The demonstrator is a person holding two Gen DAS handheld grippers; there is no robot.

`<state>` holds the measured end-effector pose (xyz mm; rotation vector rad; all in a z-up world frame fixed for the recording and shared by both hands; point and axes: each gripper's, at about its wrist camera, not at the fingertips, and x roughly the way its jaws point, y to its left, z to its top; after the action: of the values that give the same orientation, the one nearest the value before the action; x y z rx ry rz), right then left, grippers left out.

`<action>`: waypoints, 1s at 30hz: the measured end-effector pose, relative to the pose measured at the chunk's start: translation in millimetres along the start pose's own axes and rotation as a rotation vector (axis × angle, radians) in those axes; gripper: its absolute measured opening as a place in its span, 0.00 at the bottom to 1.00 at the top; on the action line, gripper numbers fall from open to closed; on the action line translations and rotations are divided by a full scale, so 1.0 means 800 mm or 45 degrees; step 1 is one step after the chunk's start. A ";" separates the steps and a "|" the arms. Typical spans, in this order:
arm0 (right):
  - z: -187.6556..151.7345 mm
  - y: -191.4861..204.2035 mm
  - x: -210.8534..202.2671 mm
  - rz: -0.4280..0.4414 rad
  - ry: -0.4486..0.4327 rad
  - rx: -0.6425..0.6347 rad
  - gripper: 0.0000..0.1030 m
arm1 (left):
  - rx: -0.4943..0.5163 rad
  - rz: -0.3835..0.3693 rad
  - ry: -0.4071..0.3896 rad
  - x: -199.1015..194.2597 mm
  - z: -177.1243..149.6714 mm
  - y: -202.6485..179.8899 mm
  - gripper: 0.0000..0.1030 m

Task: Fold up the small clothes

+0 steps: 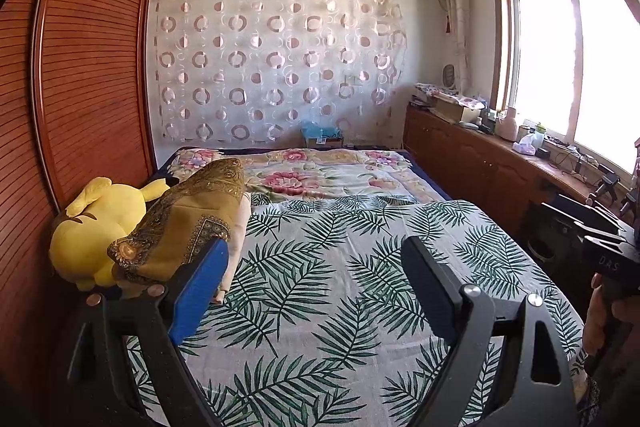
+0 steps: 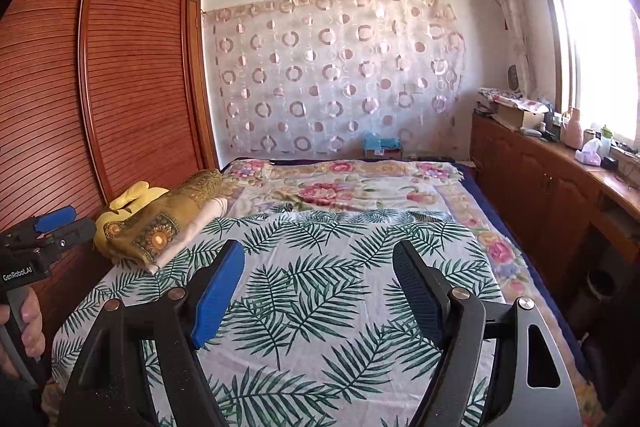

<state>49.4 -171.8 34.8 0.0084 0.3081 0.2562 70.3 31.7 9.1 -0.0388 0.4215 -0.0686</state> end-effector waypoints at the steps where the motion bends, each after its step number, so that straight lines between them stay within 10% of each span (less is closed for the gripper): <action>1: -0.001 -0.001 -0.001 0.000 0.000 0.004 0.76 | 0.000 0.000 0.001 0.000 0.000 0.000 0.86; 30: 0.001 -0.014 0.000 0.006 0.002 0.010 0.76 | -0.003 0.019 -0.021 -0.007 0.005 0.009 0.86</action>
<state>52.2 -182.5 35.2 0.0166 0.3104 0.2594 67.5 39.5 14.3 -0.0384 0.4050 -0.0535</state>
